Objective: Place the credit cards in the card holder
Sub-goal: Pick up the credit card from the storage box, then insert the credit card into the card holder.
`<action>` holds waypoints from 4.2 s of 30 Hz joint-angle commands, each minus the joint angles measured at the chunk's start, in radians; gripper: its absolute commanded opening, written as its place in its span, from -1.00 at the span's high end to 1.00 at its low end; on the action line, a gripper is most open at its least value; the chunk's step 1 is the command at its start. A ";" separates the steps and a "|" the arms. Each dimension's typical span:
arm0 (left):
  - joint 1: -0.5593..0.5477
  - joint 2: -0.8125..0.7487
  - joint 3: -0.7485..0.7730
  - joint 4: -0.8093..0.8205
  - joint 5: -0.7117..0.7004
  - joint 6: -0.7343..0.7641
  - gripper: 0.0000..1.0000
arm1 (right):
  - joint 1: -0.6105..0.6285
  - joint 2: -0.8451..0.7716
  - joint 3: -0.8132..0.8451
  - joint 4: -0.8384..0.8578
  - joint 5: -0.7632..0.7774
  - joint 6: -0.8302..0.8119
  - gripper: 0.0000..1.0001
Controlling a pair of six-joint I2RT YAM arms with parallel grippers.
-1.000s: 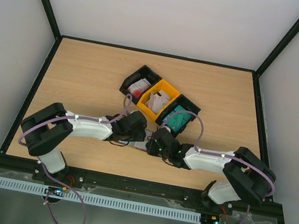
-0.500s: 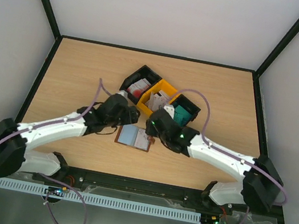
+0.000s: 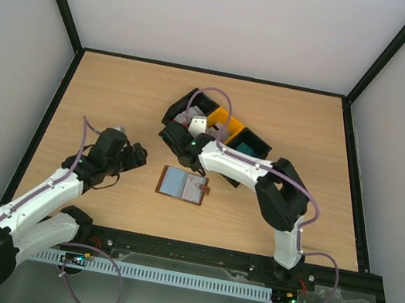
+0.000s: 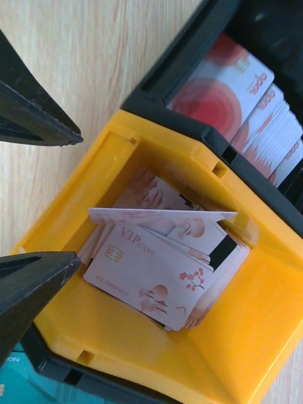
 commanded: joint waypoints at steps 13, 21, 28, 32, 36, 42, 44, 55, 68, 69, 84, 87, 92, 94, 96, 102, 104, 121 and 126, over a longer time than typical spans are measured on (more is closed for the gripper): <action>0.124 0.067 -0.040 0.041 0.164 0.123 -0.72 | -0.109 0.216 0.161 -0.051 0.042 -0.090 0.52; 0.125 0.060 0.005 0.063 0.196 0.133 -0.71 | -0.121 0.132 0.136 -0.001 0.023 -0.115 0.96; 0.126 0.000 0.054 0.106 0.287 0.120 -0.74 | -0.122 -0.120 -0.036 0.098 -0.100 -0.113 0.96; 0.125 -0.050 0.075 0.194 0.406 0.113 -0.85 | -0.122 -0.351 -0.217 0.286 -0.344 -0.173 0.96; 0.125 -0.086 0.075 0.318 0.550 0.073 -0.96 | -0.122 -0.546 -0.379 0.469 -0.554 -0.148 0.96; 0.122 -0.122 0.062 0.477 0.704 -0.058 -0.97 | -0.123 -0.747 -0.553 0.798 -0.854 0.030 0.96; 0.118 -0.159 0.018 0.565 0.736 -0.139 -0.99 | -0.122 -0.793 -0.605 0.885 -0.920 0.102 0.96; -0.132 -0.286 -0.048 0.751 0.554 -0.255 -0.99 | -0.092 -0.904 -0.837 1.281 -1.022 0.400 0.96; -0.350 -0.226 -0.059 0.853 0.410 -0.272 -0.45 | -0.055 -0.979 -0.882 1.280 -1.035 0.421 0.96; -0.358 -0.217 -0.052 0.854 0.409 -0.268 -0.35 | -0.053 -0.982 -0.885 1.277 -1.031 0.419 0.96; -0.379 -0.214 -0.031 0.726 0.341 -0.194 0.95 | -0.046 -1.025 -0.881 1.090 -0.962 0.318 0.67; -0.378 -0.218 -0.031 0.692 0.364 -0.189 0.94 | -0.046 -1.084 -0.889 1.034 -0.883 0.285 0.64; -0.379 -0.218 -0.044 0.681 0.416 -0.200 0.95 | -0.046 -1.112 -0.911 1.034 -0.883 0.267 0.61; -0.379 -0.218 -0.052 0.694 0.437 -0.205 0.95 | -0.046 -1.092 -0.899 1.016 -0.906 0.259 0.58; -0.379 -0.216 -0.055 0.693 0.449 -0.203 0.95 | -0.046 -1.074 -0.892 1.003 -0.918 0.251 0.58; -0.378 -0.224 -0.068 0.685 0.480 -0.190 0.95 | -0.046 -1.063 -0.905 1.014 -0.927 0.248 0.77; -0.379 -0.227 -0.065 0.673 0.480 -0.183 0.95 | -0.046 -1.059 -0.913 1.017 -0.925 0.250 0.76; -0.378 -0.245 -0.067 0.591 0.451 -0.161 0.94 | -0.046 -1.003 -0.939 1.119 -1.013 0.307 0.90; -0.377 -0.240 -0.055 0.492 0.372 -0.144 0.62 | -0.046 -0.991 -0.941 1.117 -1.027 0.324 0.96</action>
